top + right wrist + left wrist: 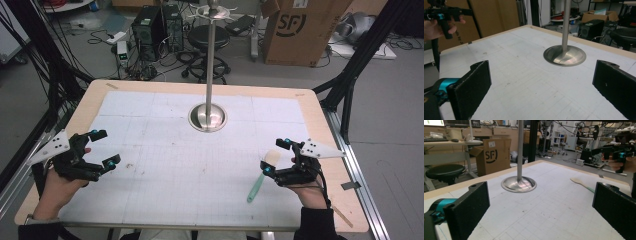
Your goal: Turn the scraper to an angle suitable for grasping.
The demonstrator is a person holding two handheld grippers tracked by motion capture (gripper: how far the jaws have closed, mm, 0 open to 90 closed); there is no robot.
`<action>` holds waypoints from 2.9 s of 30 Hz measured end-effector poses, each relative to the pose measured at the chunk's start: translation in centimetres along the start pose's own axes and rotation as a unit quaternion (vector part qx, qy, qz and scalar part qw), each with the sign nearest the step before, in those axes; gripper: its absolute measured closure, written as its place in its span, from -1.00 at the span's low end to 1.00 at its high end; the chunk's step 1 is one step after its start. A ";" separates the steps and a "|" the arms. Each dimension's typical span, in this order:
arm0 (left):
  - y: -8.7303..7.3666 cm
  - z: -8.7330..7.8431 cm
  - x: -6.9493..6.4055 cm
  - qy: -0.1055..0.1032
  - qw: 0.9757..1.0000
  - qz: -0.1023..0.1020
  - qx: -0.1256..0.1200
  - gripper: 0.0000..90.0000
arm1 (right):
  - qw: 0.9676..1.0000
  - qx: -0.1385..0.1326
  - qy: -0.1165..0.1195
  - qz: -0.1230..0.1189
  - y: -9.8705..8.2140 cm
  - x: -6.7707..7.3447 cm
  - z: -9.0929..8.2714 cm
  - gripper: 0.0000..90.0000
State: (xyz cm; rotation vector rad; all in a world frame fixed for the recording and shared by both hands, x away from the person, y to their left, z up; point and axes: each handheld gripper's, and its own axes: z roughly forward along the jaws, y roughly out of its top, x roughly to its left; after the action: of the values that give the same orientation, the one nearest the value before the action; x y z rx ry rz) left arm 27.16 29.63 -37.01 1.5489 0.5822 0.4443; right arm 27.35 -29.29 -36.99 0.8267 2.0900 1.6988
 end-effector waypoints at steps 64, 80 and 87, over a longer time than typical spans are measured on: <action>-3.6 1.9 0.1 0.048 0.999 -0.012 0.021 -0.96 | 0.972 0.232 -0.033 0.023 -7.0 2.0 5.6 0.99; -4.0 1.9 -0.1 0.047 0.998 -0.008 0.029 -0.96 | 0.972 0.213 -0.096 0.029 -5.5 -0.7 6.0 1.00; -4.1 1.8 -0.5 0.049 0.998 -0.005 0.031 -0.96 | 0.968 0.218 -0.116 0.033 -5.1 -2.8 6.7 1.00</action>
State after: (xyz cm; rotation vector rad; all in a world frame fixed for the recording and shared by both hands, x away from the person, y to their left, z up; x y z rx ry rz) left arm 27.45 27.94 -41.16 1.5887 0.6848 0.5015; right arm 32.21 -26.40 -43.86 1.1678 2.3188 1.1100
